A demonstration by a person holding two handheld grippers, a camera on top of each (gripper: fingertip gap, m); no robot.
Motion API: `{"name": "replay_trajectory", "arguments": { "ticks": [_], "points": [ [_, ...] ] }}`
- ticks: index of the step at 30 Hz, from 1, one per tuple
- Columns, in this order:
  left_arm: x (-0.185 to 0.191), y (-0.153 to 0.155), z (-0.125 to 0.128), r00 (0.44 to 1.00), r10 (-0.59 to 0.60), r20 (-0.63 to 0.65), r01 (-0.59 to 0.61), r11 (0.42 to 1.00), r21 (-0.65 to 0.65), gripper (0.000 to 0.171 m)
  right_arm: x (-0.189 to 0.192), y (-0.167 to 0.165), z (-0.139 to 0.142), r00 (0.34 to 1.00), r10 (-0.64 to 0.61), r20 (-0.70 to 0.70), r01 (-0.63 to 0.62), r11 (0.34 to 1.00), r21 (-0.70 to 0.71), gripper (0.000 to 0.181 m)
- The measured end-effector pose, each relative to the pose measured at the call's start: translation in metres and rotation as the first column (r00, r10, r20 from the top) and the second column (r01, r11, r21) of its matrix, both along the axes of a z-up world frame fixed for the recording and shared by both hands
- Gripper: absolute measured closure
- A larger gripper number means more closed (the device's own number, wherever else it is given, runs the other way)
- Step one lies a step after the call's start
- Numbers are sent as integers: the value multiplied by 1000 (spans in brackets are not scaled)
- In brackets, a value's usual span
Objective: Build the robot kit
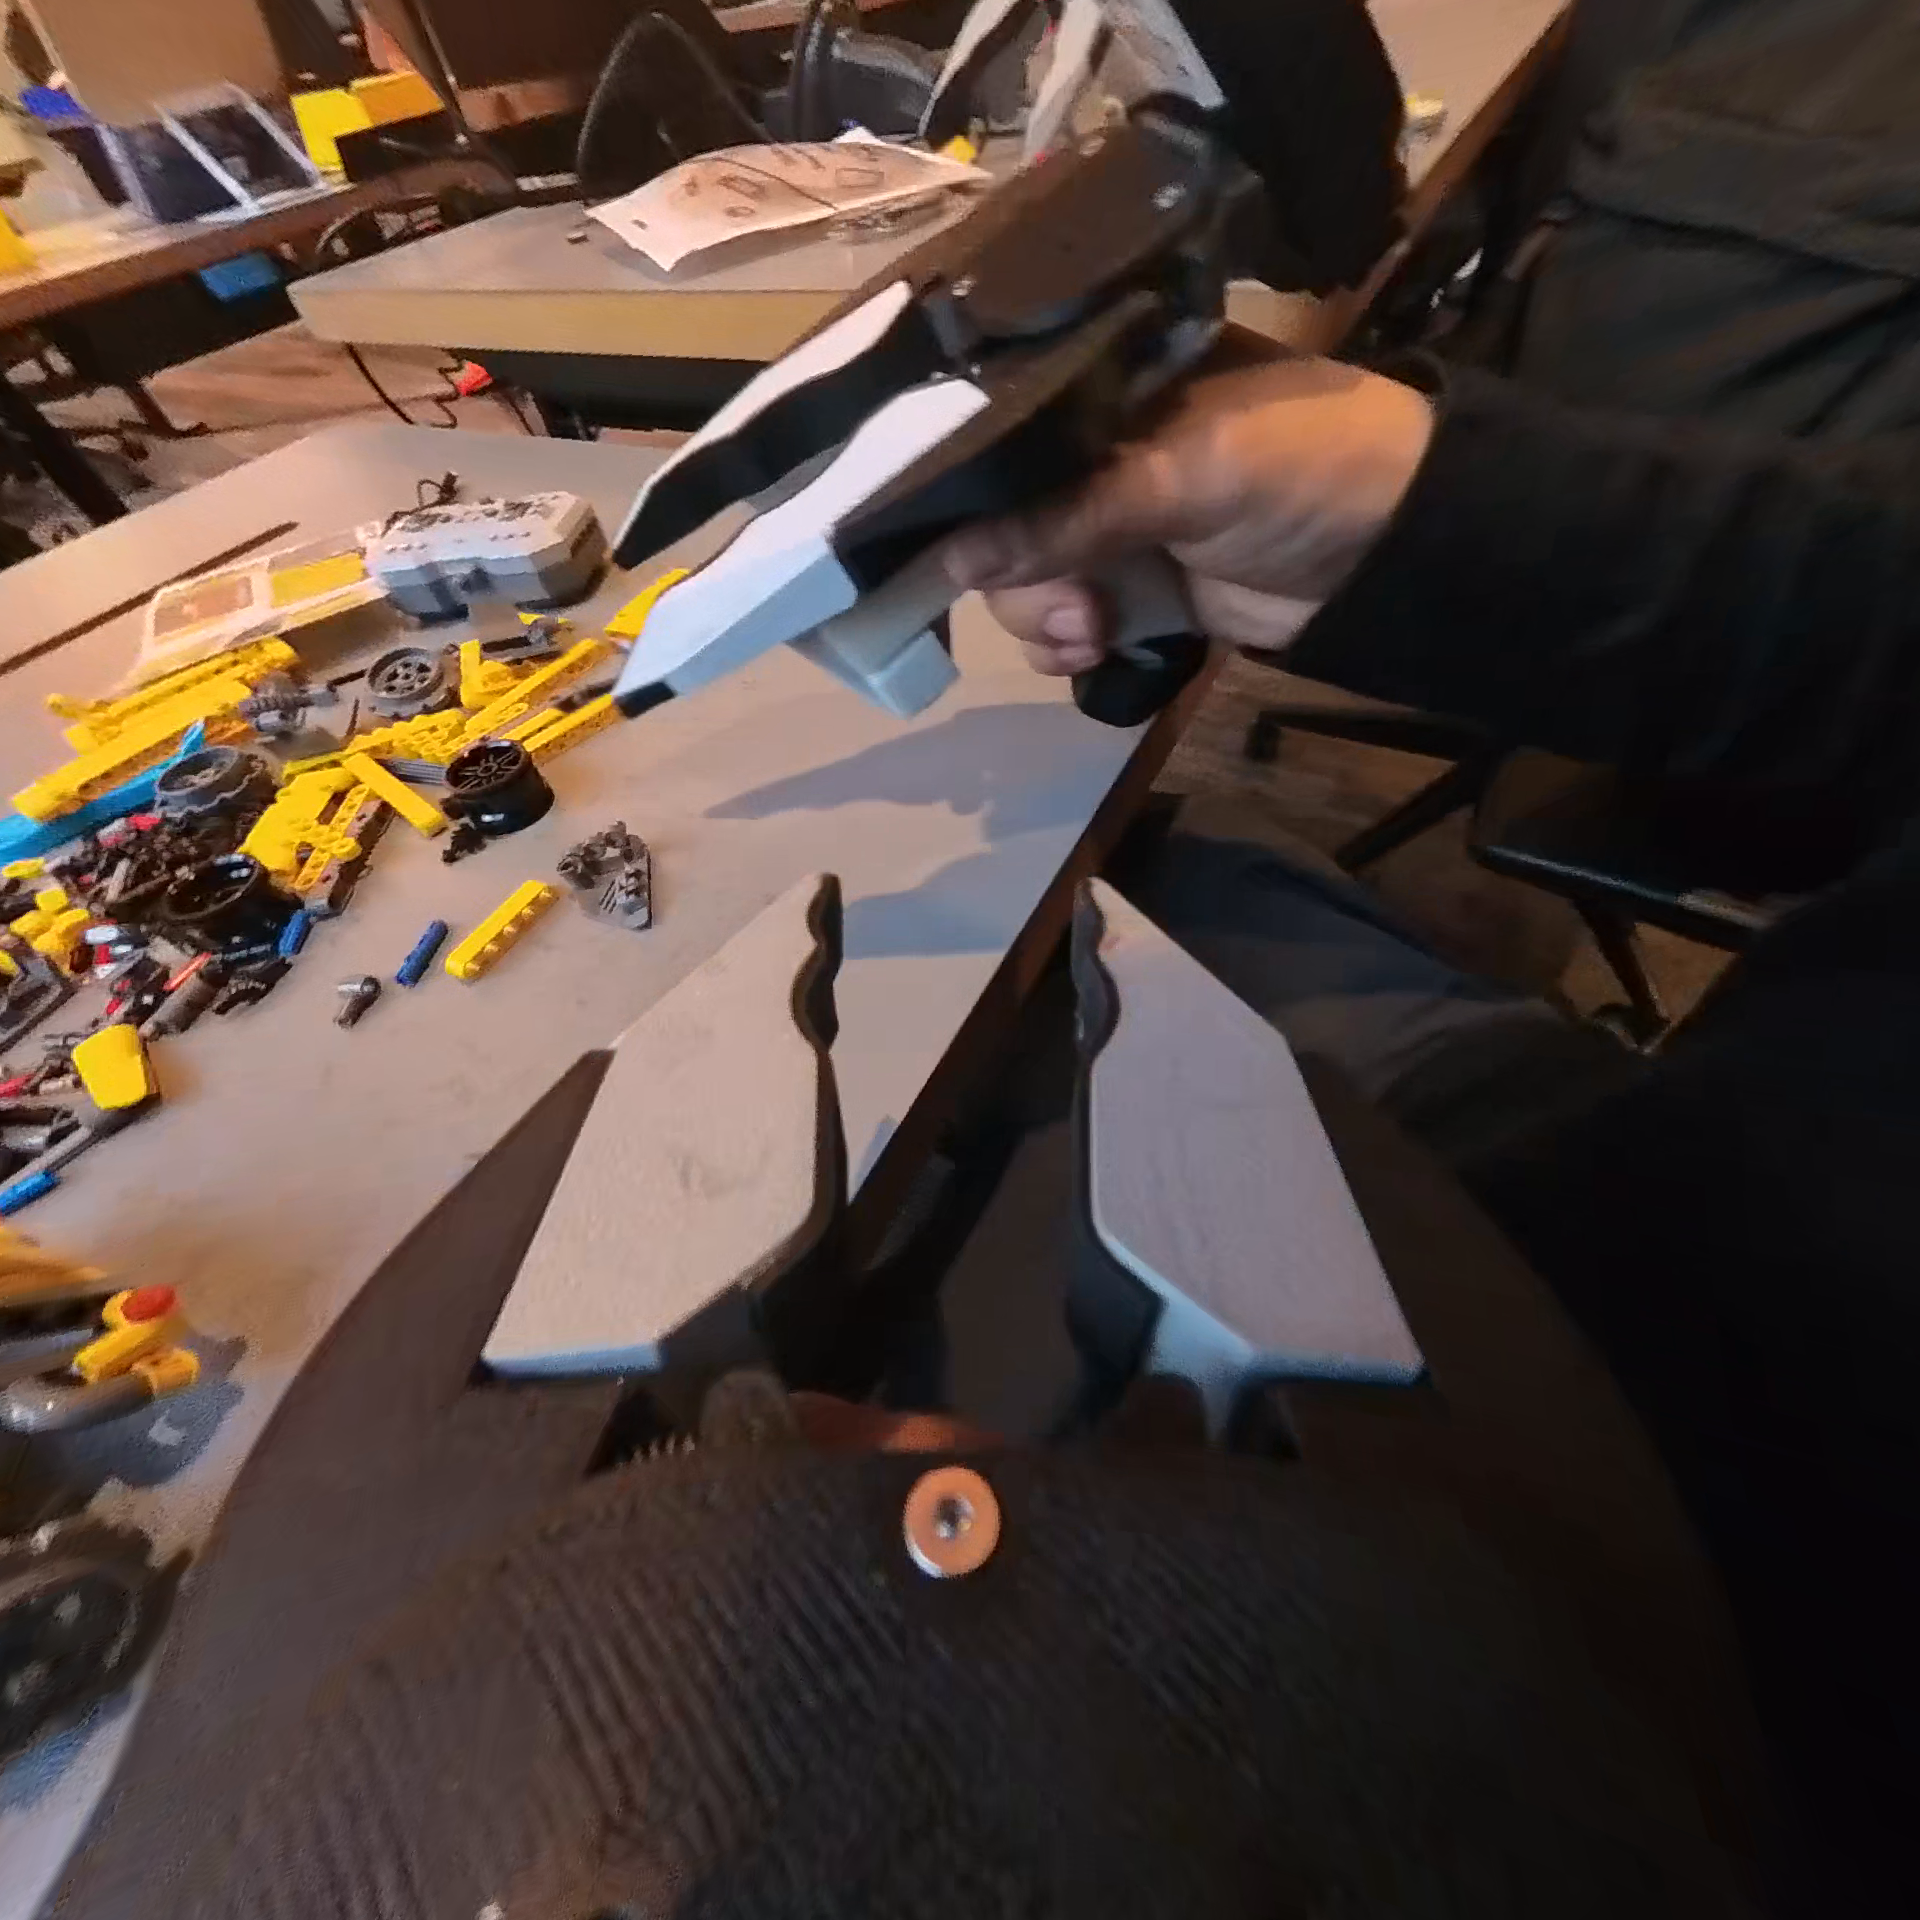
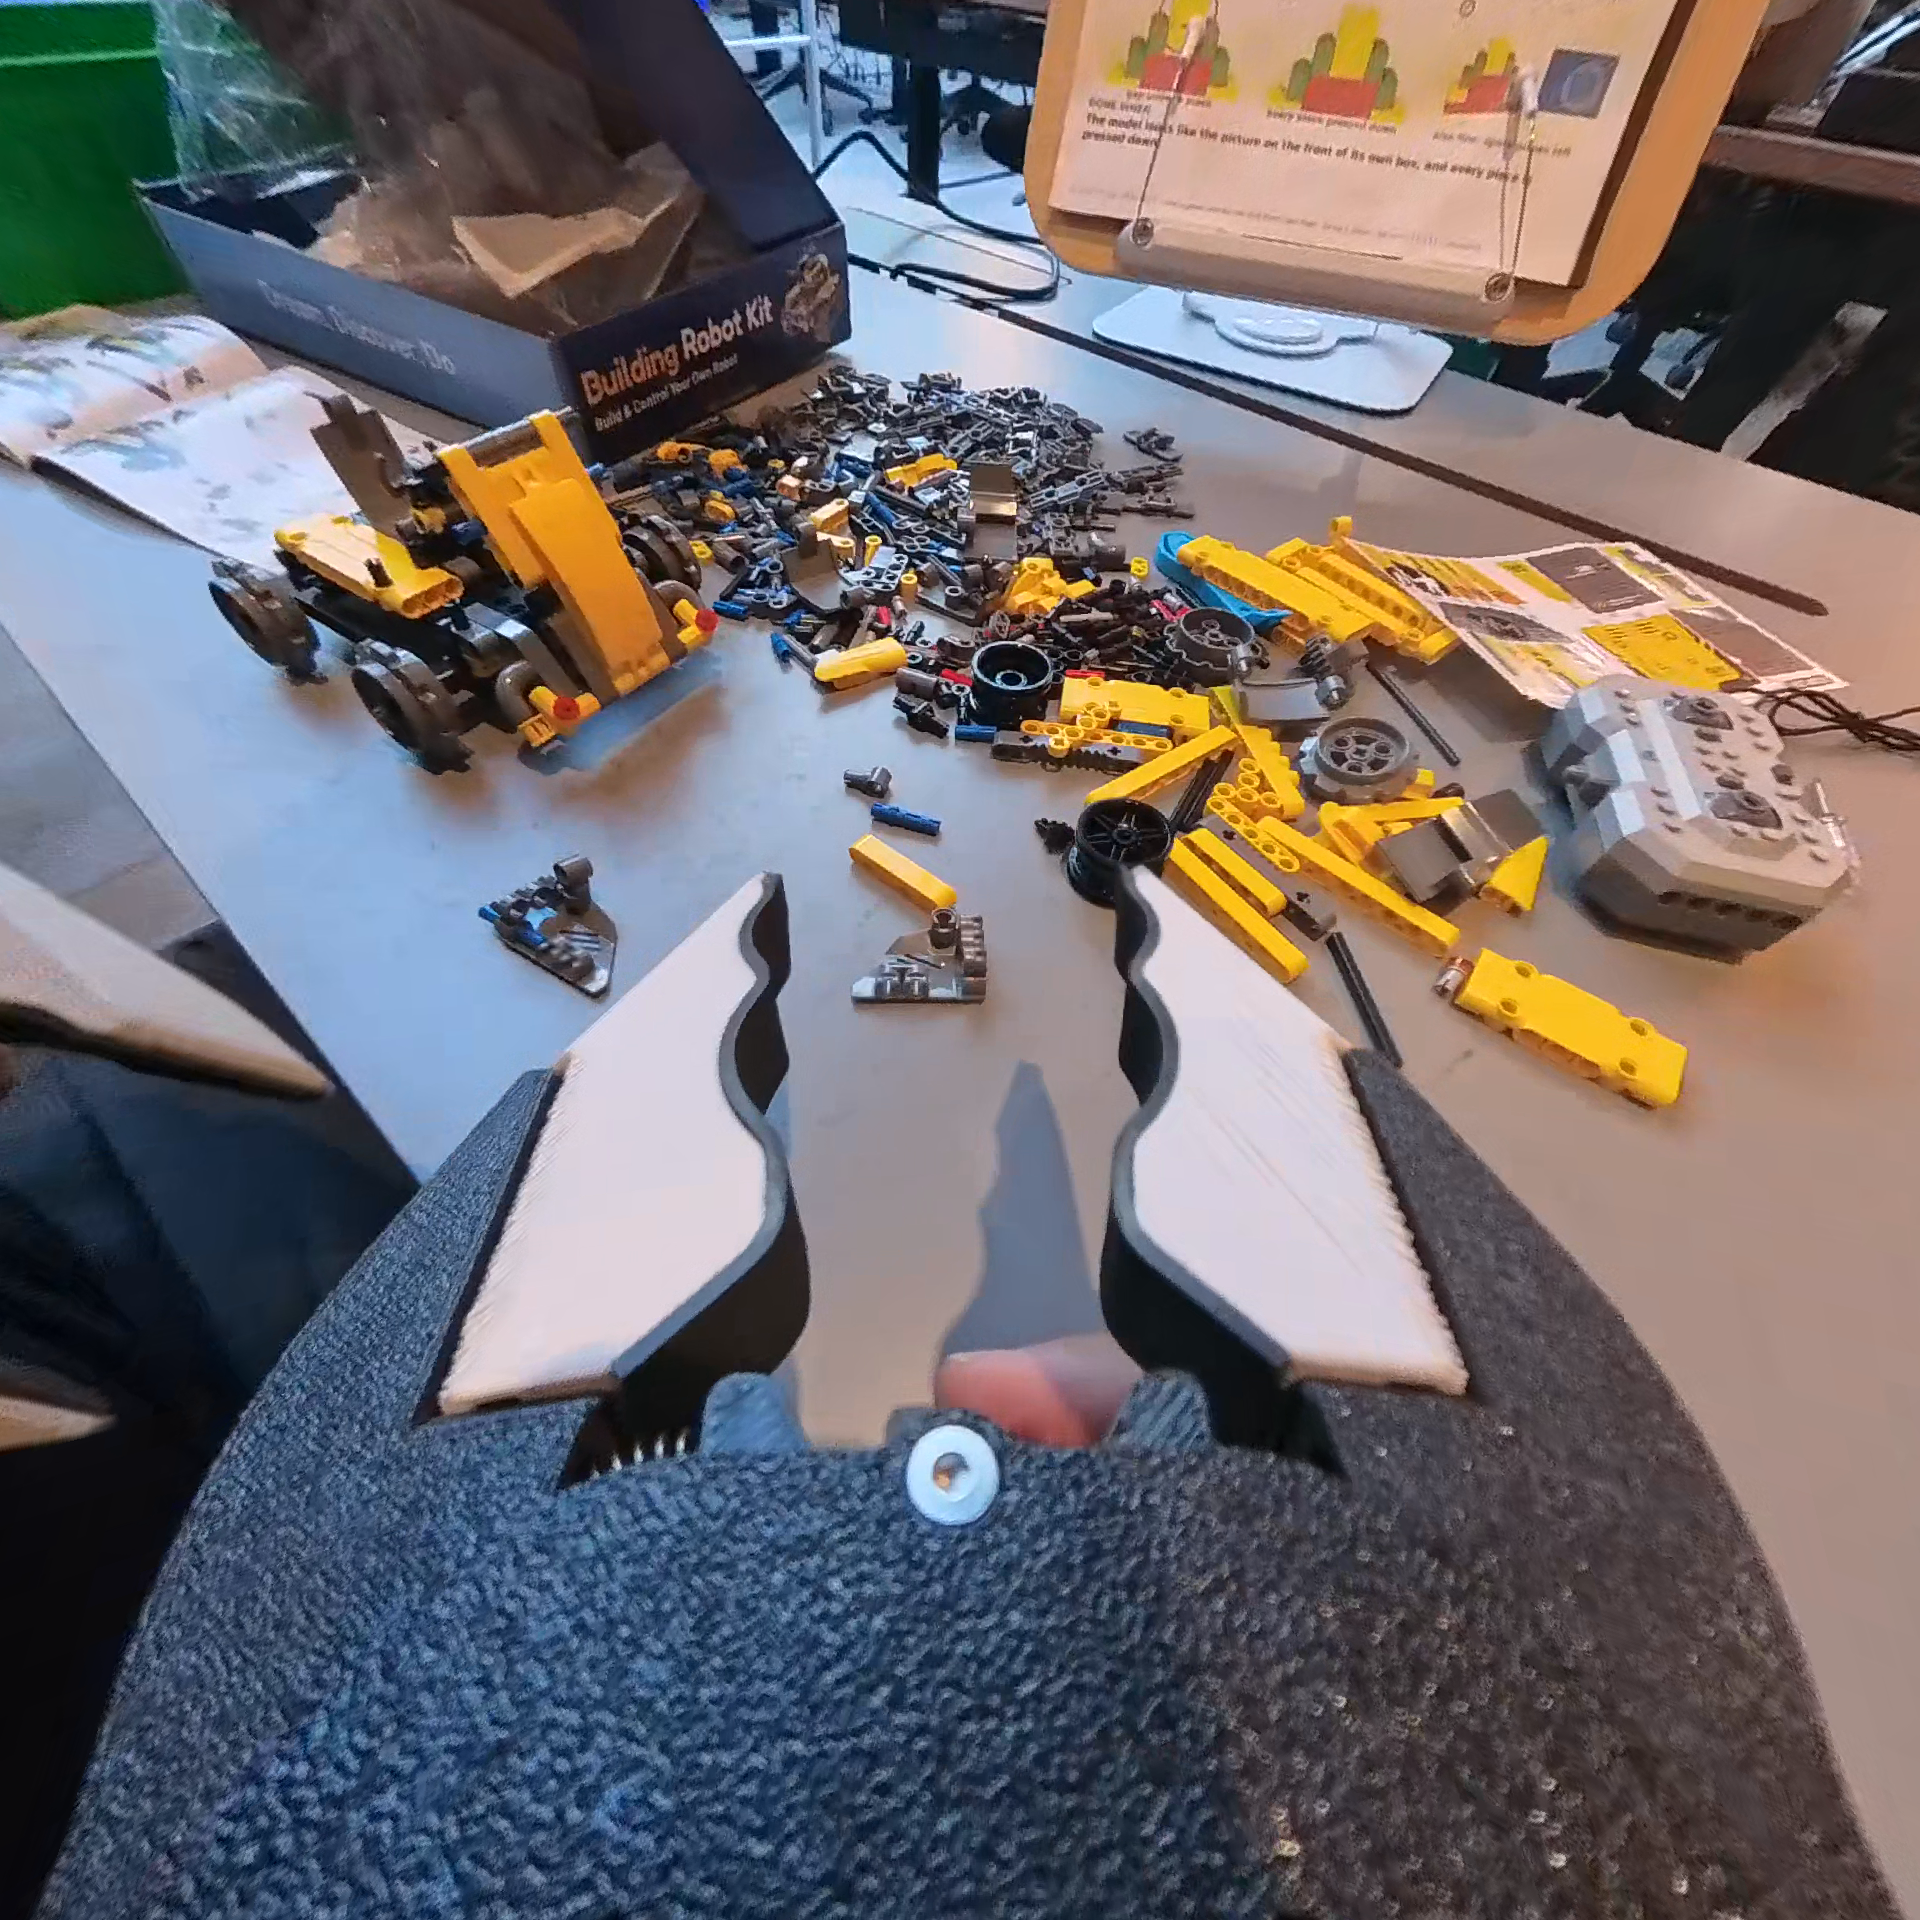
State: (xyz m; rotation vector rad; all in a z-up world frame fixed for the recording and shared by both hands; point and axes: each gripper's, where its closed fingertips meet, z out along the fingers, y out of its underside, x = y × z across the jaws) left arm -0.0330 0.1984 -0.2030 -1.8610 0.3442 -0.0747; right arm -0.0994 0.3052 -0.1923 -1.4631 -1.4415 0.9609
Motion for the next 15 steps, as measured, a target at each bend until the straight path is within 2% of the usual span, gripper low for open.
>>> {"name": "replay_trajectory", "arguments": {
  "ticks": [3,5,10,12,13,15],
  "points": [
    [-2,5,-8,998,-38,-58,37,999,-19,130,-7,-7,-3,999,35,10,-34,998,-57,118],
    [-3,4,-10,997,-58,-49,58,998,-6,131,-12,-11,-8,999,48,16,-47,995,-86,118],
    [-14,-22,-32,994,-106,1,106,994,15,131,-24,-34,-16,995,101,25,-96,985,-146,118],
    [-24,-37,-39,992,-91,81,90,996,21,134,-32,-48,-10,991,136,1,-135,983,-122,119],
    [-33,-44,-39,988,-44,148,47,999,-14,135,-38,-56,-6,987,158,-11,-158,982,-102,122],
    [-50,-58,-27,953,30,301,-20,999,-33,135,-52,-73,0,973,226,-33,-228,970,-83,126]
  ]
}}
